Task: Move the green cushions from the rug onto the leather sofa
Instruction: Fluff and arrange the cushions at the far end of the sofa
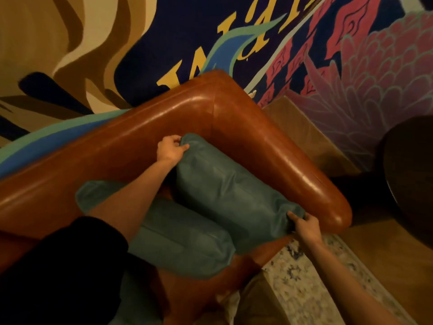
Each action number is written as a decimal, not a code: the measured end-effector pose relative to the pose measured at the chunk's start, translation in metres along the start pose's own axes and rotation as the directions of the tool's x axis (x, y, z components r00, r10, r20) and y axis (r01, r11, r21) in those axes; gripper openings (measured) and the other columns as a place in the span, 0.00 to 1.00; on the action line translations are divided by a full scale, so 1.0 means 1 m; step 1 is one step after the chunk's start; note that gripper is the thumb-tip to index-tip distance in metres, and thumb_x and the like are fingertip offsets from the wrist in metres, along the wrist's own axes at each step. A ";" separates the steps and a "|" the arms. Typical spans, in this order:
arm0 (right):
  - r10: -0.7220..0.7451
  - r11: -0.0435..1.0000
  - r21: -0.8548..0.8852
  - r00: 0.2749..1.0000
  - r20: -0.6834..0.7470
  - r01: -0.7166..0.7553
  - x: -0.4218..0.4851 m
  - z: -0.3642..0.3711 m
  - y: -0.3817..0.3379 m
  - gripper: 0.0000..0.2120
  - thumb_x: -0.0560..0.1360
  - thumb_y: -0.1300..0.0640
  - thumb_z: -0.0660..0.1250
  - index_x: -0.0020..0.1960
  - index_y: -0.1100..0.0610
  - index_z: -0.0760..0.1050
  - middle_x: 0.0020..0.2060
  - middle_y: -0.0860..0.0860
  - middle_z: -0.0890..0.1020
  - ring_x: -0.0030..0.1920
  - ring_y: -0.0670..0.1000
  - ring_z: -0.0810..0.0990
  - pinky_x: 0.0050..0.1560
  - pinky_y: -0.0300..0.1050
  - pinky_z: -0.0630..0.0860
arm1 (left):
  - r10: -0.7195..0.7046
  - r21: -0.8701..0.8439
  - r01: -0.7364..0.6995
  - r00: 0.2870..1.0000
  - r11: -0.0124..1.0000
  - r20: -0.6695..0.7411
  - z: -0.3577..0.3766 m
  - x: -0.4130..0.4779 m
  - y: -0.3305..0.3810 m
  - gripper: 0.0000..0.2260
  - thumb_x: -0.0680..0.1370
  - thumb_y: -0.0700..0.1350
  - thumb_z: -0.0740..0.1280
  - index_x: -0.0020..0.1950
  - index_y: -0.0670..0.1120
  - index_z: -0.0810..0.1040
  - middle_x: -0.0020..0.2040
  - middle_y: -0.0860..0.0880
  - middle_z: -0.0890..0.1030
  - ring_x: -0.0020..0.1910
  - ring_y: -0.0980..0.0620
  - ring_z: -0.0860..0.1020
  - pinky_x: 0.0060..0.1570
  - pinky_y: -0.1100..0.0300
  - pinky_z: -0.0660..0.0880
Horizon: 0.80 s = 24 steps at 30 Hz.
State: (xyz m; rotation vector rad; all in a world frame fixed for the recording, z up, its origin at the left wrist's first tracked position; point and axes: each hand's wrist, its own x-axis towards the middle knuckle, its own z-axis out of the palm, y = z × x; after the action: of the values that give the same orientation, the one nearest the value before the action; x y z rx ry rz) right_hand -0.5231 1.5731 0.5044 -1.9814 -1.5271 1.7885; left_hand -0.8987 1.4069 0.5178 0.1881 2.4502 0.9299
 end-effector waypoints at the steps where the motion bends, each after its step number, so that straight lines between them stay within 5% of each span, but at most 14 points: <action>1: -0.011 1.000 -0.006 1.000 0.009 0.011 0.003 0.003 -0.002 0.15 0.76 0.55 0.68 0.61 0.60 0.77 0.54 0.56 0.83 0.52 0.58 0.83 0.57 0.59 0.79 | 0.005 0.013 -0.004 1.000 1.000 -0.027 -0.006 0.000 -0.004 0.16 0.72 0.48 0.73 0.58 0.45 0.80 0.52 0.44 0.83 0.54 0.45 0.80 0.59 0.54 0.75; 13: -0.127 0.988 -0.069 0.984 0.125 0.136 0.050 0.082 -0.085 0.12 0.78 0.56 0.67 0.60 0.58 0.77 0.53 0.57 0.83 0.51 0.59 0.83 0.45 0.60 0.83 | -0.140 -0.003 0.145 0.950 0.989 -0.278 -0.073 -0.006 -0.056 0.12 0.75 0.46 0.70 0.56 0.43 0.78 0.53 0.43 0.82 0.54 0.43 0.79 0.55 0.54 0.73; 19: -0.093 0.989 -0.107 0.987 0.129 0.107 0.061 0.095 -0.087 0.16 0.77 0.52 0.67 0.63 0.57 0.74 0.57 0.56 0.82 0.53 0.58 0.82 0.51 0.59 0.82 | -0.184 0.051 0.195 0.969 0.979 -0.166 -0.083 0.002 -0.058 0.16 0.76 0.49 0.69 0.61 0.43 0.76 0.57 0.41 0.81 0.57 0.42 0.78 0.58 0.53 0.72; 24: -0.020 0.991 0.136 0.986 0.166 -0.002 0.037 0.078 -0.079 0.19 0.77 0.48 0.66 0.63 0.58 0.73 0.53 0.54 0.81 0.52 0.56 0.81 0.49 0.55 0.81 | -0.095 0.259 0.089 0.995 0.962 0.008 -0.122 -0.014 -0.066 0.17 0.77 0.53 0.65 0.63 0.47 0.75 0.58 0.44 0.79 0.56 0.45 0.76 0.59 0.48 0.72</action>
State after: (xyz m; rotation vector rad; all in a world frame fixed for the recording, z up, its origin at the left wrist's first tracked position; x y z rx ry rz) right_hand -0.6381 1.5962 0.5022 -1.8007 -1.4106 2.0421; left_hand -0.9452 1.2812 0.5583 0.1707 2.5315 0.5639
